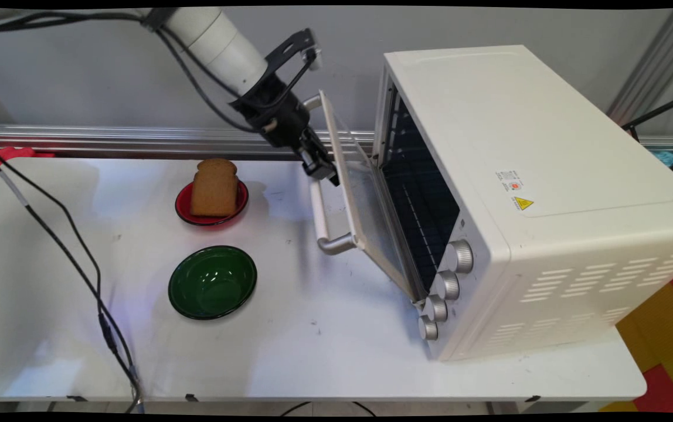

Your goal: Open the oven

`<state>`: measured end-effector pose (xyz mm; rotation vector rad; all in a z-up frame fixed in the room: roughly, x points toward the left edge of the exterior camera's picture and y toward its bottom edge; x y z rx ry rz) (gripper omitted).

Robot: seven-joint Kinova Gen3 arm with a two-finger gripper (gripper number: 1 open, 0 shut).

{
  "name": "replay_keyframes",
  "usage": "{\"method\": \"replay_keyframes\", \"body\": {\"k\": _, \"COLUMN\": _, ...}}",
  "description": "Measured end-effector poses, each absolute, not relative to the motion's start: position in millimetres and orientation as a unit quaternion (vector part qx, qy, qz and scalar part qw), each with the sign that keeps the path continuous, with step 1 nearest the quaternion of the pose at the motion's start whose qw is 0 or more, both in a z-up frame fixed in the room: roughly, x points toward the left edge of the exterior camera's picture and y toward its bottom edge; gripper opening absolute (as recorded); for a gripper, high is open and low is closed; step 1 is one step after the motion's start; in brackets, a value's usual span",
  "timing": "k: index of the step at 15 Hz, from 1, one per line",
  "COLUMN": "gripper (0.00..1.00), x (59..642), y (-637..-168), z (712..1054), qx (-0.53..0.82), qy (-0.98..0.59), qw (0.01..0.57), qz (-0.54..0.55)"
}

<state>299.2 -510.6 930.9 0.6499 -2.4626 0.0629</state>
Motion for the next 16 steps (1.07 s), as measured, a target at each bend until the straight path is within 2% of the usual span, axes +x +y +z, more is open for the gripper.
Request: {"method": "replay_keyframes", "body": {"k": 16, "gripper": 0.0, "x": 356.3, "y": -490.6, "z": 879.4, "qx": 0.163, "qy": -0.945, "qw": 0.277, "qz": 0.059}}
